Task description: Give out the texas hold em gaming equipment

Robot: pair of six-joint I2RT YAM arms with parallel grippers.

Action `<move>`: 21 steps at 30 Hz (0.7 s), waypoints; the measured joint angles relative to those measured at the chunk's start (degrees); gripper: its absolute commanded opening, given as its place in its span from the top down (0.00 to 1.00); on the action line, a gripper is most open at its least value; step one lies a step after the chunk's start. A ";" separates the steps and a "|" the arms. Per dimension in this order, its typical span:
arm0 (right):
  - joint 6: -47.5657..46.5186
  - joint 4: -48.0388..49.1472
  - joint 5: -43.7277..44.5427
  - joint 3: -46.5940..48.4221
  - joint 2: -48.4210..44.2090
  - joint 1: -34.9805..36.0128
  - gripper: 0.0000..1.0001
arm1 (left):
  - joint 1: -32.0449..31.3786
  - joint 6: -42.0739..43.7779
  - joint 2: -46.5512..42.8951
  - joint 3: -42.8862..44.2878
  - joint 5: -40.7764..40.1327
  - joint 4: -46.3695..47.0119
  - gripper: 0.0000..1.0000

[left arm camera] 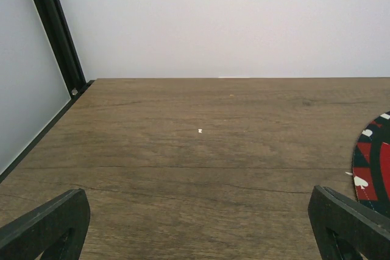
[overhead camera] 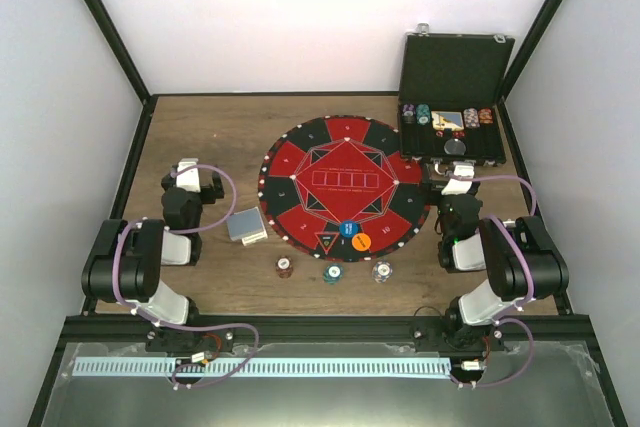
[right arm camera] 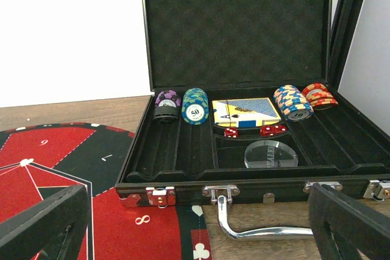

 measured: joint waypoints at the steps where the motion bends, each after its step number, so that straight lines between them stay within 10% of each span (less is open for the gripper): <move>1: 0.00 0.00 -0.02 0.00 0.00 0.00 0.00 | 0.00 0.00 0.02 0.00 0.00 0.00 0.00; 21: 2.23 -9.40 3.19 1.62 -4.94 -0.37 0.00 | 0.07 -0.26 -2.51 6.32 -0.79 -12.79 0.00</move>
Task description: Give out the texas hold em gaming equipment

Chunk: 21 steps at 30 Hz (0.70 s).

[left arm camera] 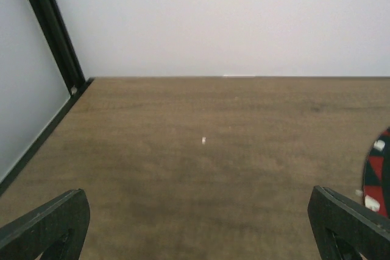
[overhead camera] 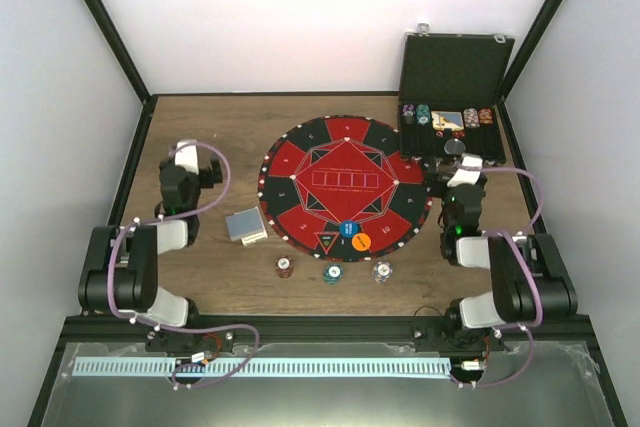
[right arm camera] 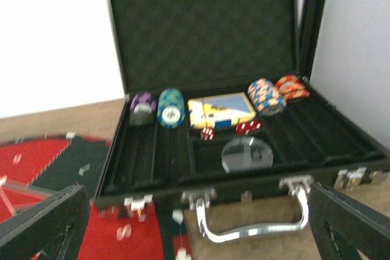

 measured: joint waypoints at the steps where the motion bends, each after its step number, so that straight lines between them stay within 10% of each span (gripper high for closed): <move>1: 0.79 -3.50 1.36 1.62 -1.81 -0.02 0.00 | 0.04 0.26 -0.74 2.49 0.20 -3.43 0.00; 15: 15.78 -41.40 -0.76 26.84 -13.86 0.46 0.00 | 5.31 3.72 -8.17 24.48 14.05 -43.25 0.00; 21: 14.78 -56.76 -0.26 33.77 -9.33 22.12 0.05 | 8.52 3.74 -8.50 24.48 18.84 -50.69 0.00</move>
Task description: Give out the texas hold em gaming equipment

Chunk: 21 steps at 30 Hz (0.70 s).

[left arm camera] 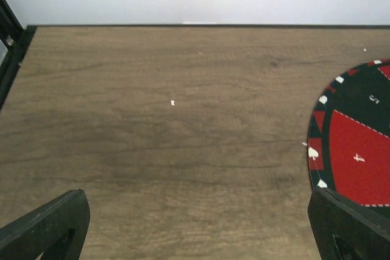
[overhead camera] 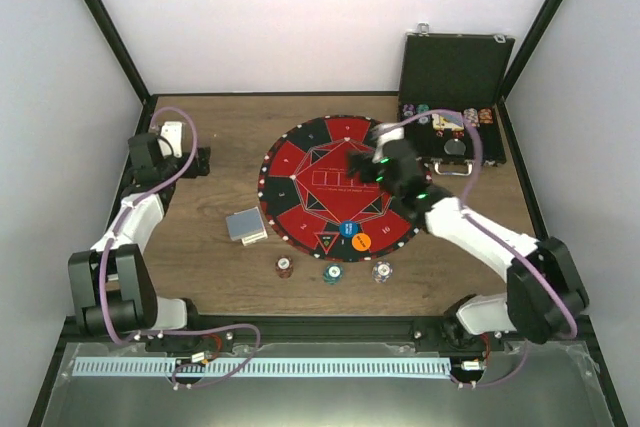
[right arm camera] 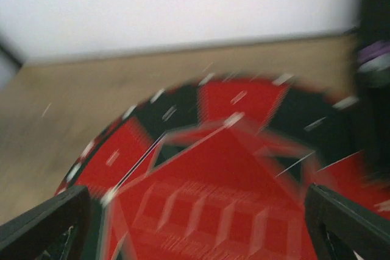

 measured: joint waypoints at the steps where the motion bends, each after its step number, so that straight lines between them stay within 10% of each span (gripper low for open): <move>1: 0.28 -2.45 0.37 1.14 1.75 5.25 0.06 | 0.28 0.00 -0.04 -0.07 0.68 -0.79 0.00; 8: 5.99 -16.87 1.05 4.42 12.17 25.88 0.18 | 1.05 0.22 -1.07 -0.28 3.17 -3.37 0.00; 21: 15.34 -27.06 -0.33 9.01 22.82 31.93 0.40 | 1.05 2.36 -1.97 -0.28 5.42 -5.53 0.00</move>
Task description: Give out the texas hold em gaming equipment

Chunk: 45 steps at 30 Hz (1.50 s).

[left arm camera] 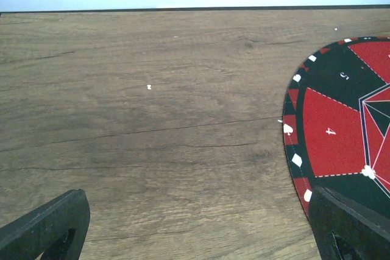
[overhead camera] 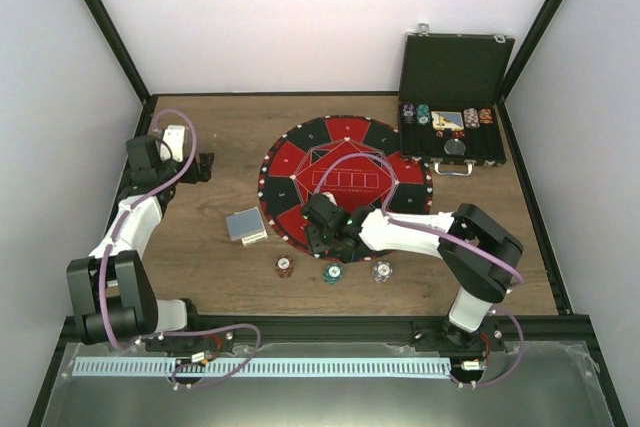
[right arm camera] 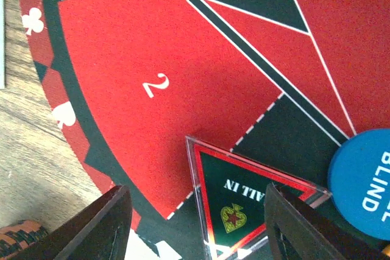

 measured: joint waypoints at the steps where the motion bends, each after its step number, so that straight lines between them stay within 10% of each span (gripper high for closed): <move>1: 0.46 -0.37 -0.11 -0.02 0.00 -0.02 0.40 | 0.00 0.09 0.00 0.00 0.15 -0.17 0.00; 29: 5.42 -3.74 -1.46 -4.50 -1.40 0.31 0.62 | 0.00 0.92 -0.20 0.02 1.99 -2.16 0.00; 45: -2.23 -4.33 3.02 14.88 14.80 -0.24 0.68 | 0.00 1.29 -0.20 0.26 2.84 -3.72 0.00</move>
